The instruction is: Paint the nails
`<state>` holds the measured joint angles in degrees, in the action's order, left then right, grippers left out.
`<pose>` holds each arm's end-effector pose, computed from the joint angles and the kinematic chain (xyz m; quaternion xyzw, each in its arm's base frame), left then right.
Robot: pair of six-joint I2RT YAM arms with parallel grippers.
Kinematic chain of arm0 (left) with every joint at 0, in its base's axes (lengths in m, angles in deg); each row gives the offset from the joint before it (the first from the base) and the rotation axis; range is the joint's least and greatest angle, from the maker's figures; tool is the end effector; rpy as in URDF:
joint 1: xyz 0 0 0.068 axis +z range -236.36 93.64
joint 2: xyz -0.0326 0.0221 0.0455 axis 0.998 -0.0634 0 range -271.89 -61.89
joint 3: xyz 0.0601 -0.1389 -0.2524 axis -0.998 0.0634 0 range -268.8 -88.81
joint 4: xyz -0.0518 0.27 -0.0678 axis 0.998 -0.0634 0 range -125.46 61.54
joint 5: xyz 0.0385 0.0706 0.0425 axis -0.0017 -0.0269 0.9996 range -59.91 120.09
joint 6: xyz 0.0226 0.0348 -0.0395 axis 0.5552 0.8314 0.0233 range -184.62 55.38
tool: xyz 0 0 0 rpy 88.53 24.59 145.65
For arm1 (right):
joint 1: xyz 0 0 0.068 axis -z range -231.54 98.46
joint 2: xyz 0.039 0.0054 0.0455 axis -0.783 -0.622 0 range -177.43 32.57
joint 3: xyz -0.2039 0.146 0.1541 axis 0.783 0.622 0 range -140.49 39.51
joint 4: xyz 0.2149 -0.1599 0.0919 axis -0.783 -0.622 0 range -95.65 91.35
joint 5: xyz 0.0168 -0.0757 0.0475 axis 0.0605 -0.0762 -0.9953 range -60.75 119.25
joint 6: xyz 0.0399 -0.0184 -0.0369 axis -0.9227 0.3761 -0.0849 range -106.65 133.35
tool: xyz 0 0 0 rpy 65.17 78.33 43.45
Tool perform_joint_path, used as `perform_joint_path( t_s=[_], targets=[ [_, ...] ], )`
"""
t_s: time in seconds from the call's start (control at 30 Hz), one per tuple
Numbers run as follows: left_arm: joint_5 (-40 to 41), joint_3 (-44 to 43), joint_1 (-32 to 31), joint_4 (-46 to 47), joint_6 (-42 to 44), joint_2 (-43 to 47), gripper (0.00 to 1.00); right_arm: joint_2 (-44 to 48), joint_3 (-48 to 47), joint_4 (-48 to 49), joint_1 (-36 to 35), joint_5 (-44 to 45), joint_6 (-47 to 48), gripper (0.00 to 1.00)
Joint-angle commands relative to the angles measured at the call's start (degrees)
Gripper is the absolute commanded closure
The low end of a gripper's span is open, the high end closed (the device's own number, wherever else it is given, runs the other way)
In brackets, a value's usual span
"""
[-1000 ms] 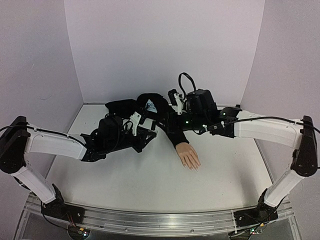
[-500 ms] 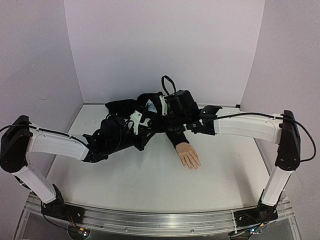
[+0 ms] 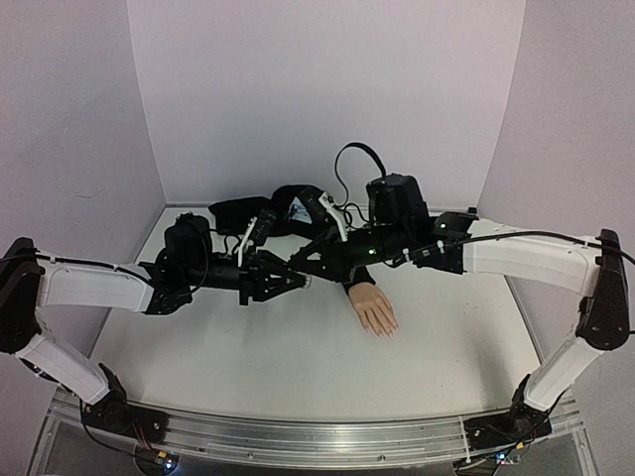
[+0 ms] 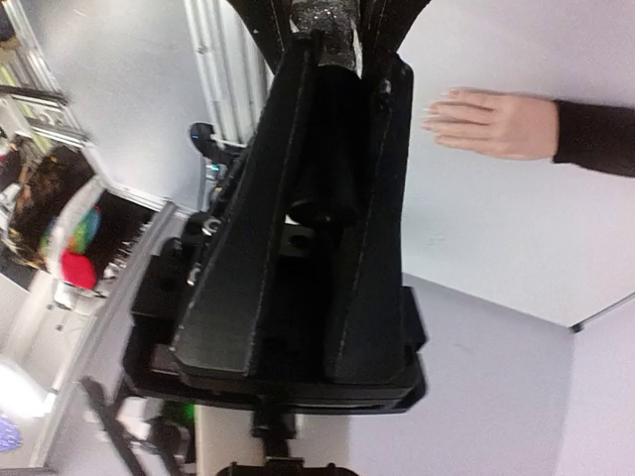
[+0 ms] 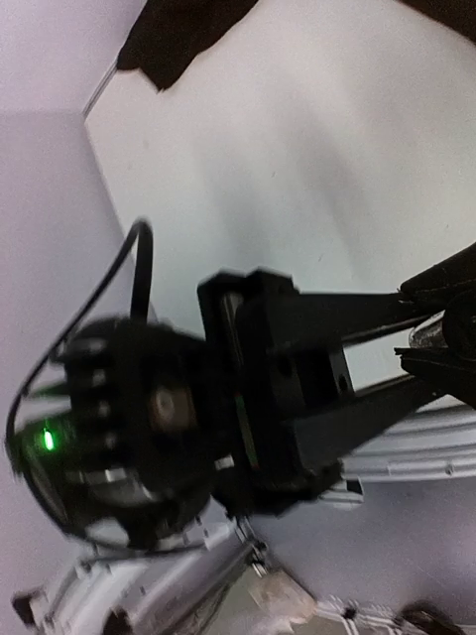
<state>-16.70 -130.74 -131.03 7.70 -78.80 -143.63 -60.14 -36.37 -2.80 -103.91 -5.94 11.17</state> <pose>0.2102 -0.2493 0.2648 0.4381 0.5743 -0.5607 0.4048 0.2304 0.3371 0.3407 -0.4882 0.6387 0.4689 0.3658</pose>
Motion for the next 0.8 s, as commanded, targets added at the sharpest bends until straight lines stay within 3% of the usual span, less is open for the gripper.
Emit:
perform_joint_path(
  t_s=[0.0, 0.17, 0.37, 0.47, 0.67, 0.77],
  targets=[
    [-12.54, -2.19, 3.67, 0.98, -2.73, 3.25, 1.00, 3.81, 2.55, -4.63, 5.49, -11.56, 5.57, 0.89],
    [4.85, -1.76, 3.63, -3.67, 1.27, 4.46, 1.00, 4.75, 2.53, -4.38, 5.64, -2.90, -0.07, 0.55],
    [27.87, -1.97, 1.54, -8.01, 5.57, 5.05, 1.00, 7.48, 3.32, -4.73, 5.49, 22.40, -8.31, 0.03],
    [36.18, -2.51, -0.61, -8.54, 7.27, 4.14, 1.00, 8.11, 3.41, -4.83, 5.71, 32.09, -14.77, 0.02],
    [46.22, -5.07, -4.82, -7.29, 9.56, 0.32, 1.00, 1.99, -2.41, -5.29, 5.42, 23.29, -22.75, 0.02],
    [48.95, -7.03, -6.51, -7.08, 10.00, -2.37, 1.00, -1.87, -6.78, -5.89, 1.92, 24.66, -22.82, 0.02]
  ],
)
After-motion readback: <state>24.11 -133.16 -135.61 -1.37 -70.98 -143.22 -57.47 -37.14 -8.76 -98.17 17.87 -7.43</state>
